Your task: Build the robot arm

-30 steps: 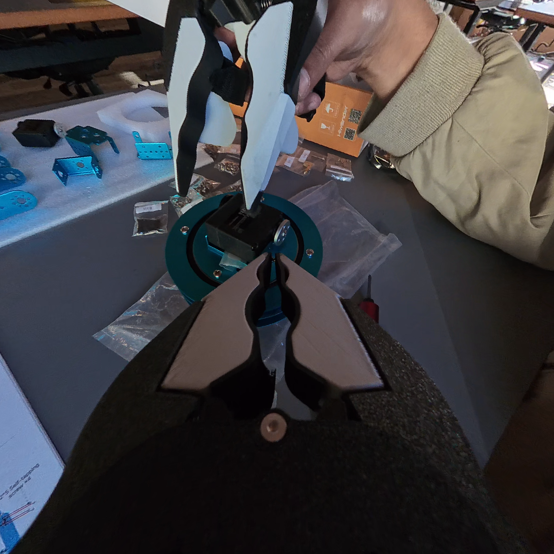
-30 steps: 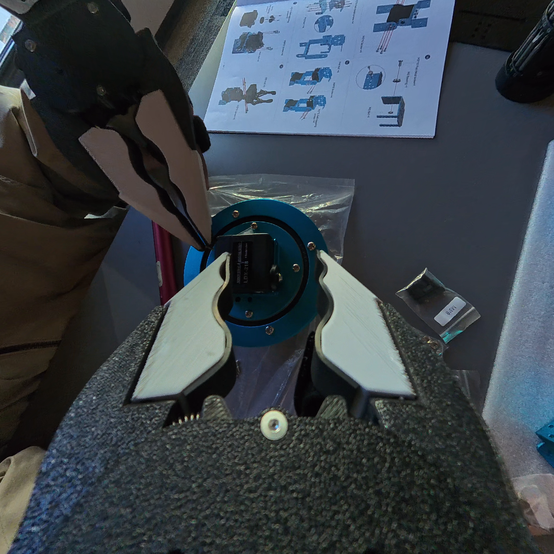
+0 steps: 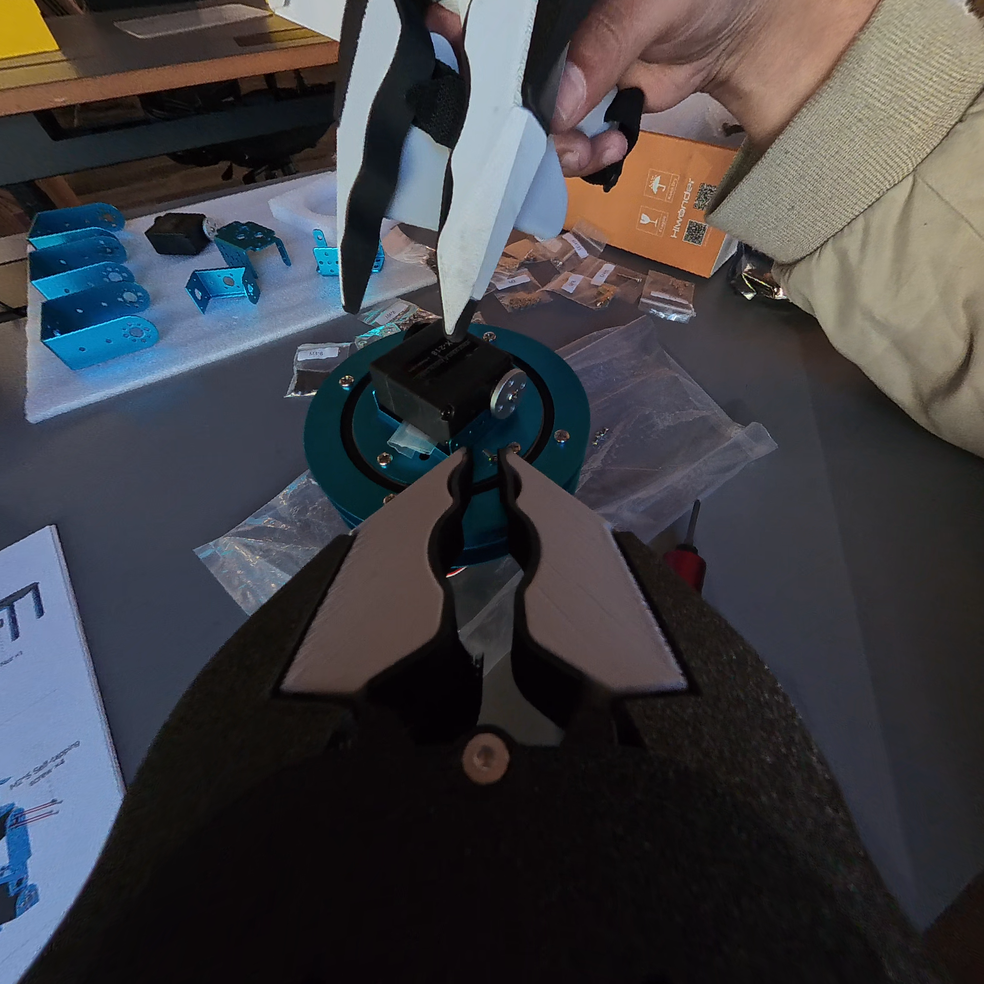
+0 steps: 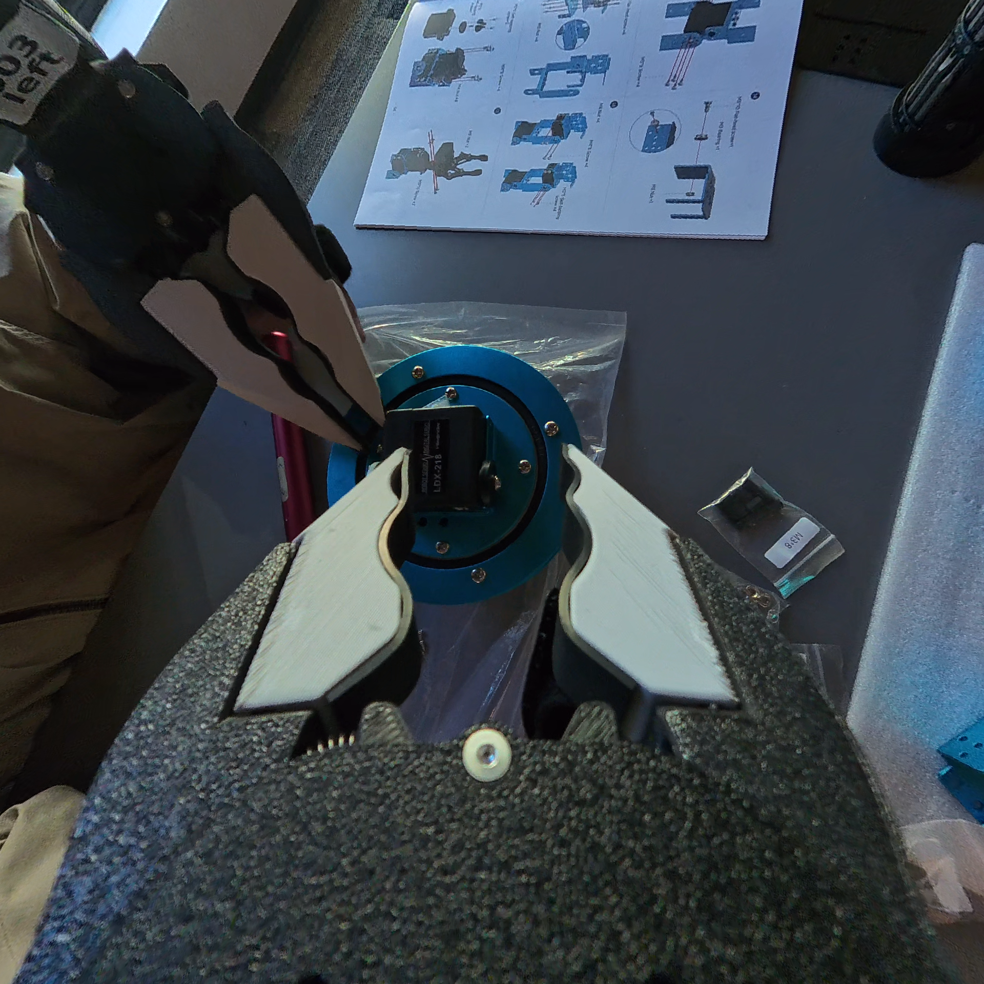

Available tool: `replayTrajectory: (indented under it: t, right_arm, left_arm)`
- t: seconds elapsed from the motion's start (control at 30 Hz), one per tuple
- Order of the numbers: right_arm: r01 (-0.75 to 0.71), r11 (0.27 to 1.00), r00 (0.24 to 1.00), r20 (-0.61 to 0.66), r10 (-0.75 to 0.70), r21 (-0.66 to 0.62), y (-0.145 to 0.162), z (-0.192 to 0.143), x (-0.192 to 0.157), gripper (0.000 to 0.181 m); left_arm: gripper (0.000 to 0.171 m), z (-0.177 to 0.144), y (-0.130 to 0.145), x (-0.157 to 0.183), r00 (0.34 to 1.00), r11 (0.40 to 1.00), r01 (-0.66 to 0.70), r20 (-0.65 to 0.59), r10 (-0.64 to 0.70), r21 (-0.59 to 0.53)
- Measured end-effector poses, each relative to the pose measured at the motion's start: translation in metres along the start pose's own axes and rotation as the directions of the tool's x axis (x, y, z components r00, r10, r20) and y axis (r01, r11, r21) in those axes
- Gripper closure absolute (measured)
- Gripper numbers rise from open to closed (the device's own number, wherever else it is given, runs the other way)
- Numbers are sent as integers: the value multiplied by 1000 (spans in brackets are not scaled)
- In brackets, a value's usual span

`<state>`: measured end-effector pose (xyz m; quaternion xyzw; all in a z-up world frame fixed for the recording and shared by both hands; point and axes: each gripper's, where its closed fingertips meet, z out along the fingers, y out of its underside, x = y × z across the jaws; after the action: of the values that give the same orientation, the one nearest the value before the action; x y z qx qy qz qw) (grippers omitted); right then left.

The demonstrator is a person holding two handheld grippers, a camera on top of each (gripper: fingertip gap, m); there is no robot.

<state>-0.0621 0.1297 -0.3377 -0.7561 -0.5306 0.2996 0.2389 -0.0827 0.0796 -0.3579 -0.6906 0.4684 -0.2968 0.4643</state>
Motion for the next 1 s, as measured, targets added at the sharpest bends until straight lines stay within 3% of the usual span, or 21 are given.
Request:
replayTrajectory:
  t: [0.33, 1.0]
  right_arm:
    - [-1, 1000, 1000, 5, 1, -6, 1, 0, -1, 128]
    - [-1, 1000, 1000, 13, 1, -13, 2, 1, -2, 129]
  left_arm:
    - [165, 0, 2, 2, 997, 999, -26, -74, 23, -27]
    - [169, 4, -1, 5, 997, 999, -24, -74, 21, -33]
